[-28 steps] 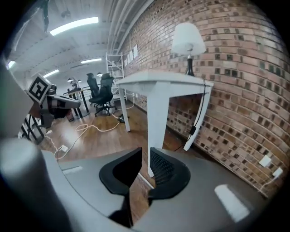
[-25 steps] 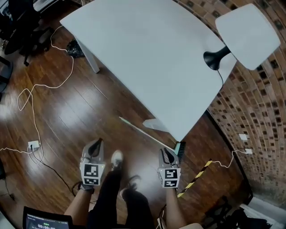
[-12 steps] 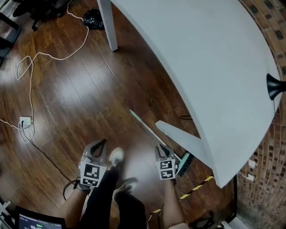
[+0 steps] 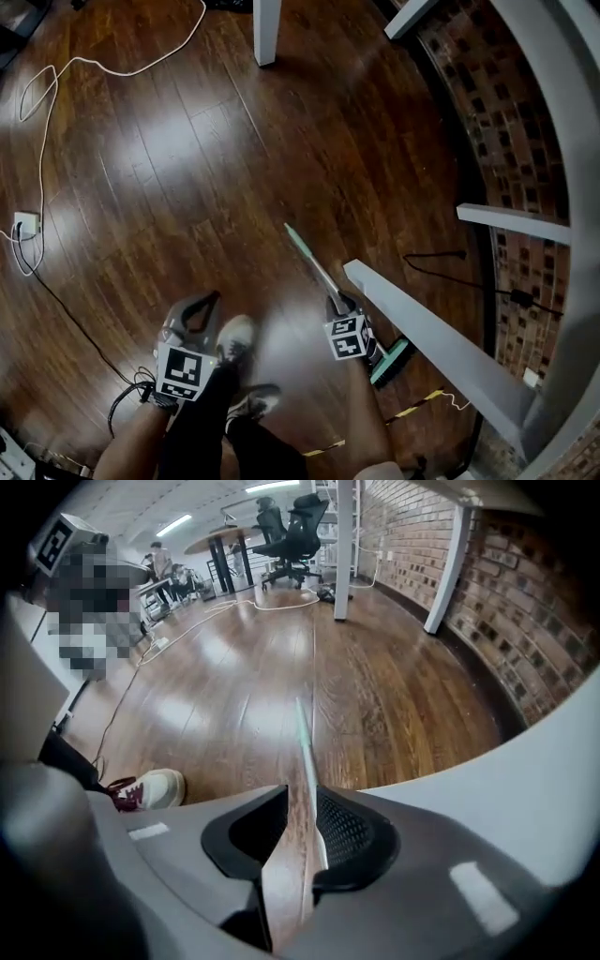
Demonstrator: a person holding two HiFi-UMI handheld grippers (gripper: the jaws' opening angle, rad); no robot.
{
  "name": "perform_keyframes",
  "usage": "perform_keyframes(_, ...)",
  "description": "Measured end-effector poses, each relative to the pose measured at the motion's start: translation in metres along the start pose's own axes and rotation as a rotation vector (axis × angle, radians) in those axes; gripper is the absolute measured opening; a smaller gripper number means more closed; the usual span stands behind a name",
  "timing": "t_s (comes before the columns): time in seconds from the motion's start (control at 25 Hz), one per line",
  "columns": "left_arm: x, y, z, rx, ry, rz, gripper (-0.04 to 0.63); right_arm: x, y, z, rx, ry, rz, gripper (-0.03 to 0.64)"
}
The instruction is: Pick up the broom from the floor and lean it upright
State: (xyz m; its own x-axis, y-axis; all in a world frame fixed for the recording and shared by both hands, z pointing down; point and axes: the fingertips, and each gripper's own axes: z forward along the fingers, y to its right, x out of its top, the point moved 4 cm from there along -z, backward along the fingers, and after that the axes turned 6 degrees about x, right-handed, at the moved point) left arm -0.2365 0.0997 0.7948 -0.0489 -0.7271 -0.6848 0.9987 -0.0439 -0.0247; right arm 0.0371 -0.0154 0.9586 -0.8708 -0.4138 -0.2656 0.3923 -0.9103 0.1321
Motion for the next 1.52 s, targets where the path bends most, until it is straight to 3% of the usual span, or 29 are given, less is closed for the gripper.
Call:
perform_keyframes(0.28,-0.049,-0.001,0.020,0.016,-0.021,-0.057,0.000,-0.004,0.016,0.088,0.015,-0.106,-0.051,0.135)
perform_keyframes(0.56,-0.081,0.010,0.013,0.008,-0.085,-0.086,0.000,-0.008,0.026,0.122,0.022,-0.191,-0.064,0.150)
perform_keyframes(1.08,-0.077,0.002,0.024,0.023,-0.080,-0.091,0.001,-0.003,0.019,0.146,0.046,-0.258,-0.138,0.142)
perform_keyframes(1.2,-0.076,0.002,0.024,0.016,-0.081,-0.089,0.000,-0.004,0.012,0.147,0.054,-0.268,-0.157,0.084)
perform_keyframes(1.52,-0.051,0.007,0.017,-0.006,-0.061,-0.071,0.000,0.002,0.007,0.113,0.032,-0.246,-0.155,0.084)
